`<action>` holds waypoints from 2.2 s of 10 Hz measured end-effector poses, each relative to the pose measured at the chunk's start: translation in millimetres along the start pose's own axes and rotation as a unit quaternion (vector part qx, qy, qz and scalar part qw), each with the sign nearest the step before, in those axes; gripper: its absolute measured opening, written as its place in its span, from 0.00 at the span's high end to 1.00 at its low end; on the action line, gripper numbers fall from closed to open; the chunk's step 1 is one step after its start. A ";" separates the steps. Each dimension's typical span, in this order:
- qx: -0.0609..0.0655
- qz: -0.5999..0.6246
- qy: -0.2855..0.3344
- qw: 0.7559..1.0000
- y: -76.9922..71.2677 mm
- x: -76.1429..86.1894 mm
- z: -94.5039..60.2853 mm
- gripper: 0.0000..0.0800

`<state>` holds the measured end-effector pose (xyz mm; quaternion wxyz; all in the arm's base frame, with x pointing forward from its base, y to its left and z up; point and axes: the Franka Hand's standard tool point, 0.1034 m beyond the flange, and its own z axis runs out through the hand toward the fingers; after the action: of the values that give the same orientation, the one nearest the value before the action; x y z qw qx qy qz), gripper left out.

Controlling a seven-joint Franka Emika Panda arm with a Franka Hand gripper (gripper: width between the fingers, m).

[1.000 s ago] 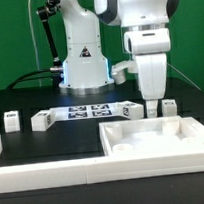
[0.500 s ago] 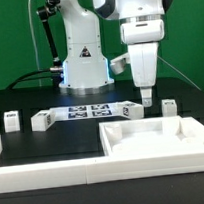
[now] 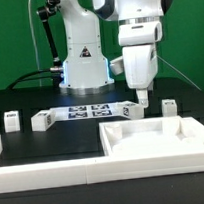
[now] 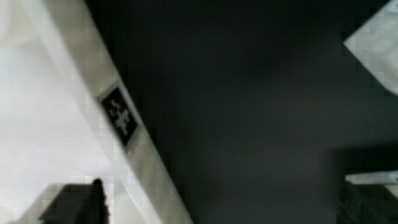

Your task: Assemble square table

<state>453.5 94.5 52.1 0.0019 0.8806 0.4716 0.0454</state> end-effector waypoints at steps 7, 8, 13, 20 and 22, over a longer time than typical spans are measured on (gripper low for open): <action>0.017 0.309 0.001 0.951 -14.9 11.3 2.8 0.19; 0.019 0.353 0.002 0.935 -15.9 12.3 2.6 0.19; 0.038 0.599 -0.003 0.800 -27.9 21.7 1.9 0.19; 0.047 0.620 -0.009 0.783 -43.7 40.0 13.2 0.19; 0.070 0.602 -0.064 0.793 -43.3 31.7 14.5 0.19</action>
Offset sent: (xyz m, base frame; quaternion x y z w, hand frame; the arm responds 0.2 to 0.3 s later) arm 0.0040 0.0019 -0.0020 0.0036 0.0335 0.1544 0.9874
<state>436.2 145.5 38.2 -0.0576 0.9851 -0.1535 -0.0522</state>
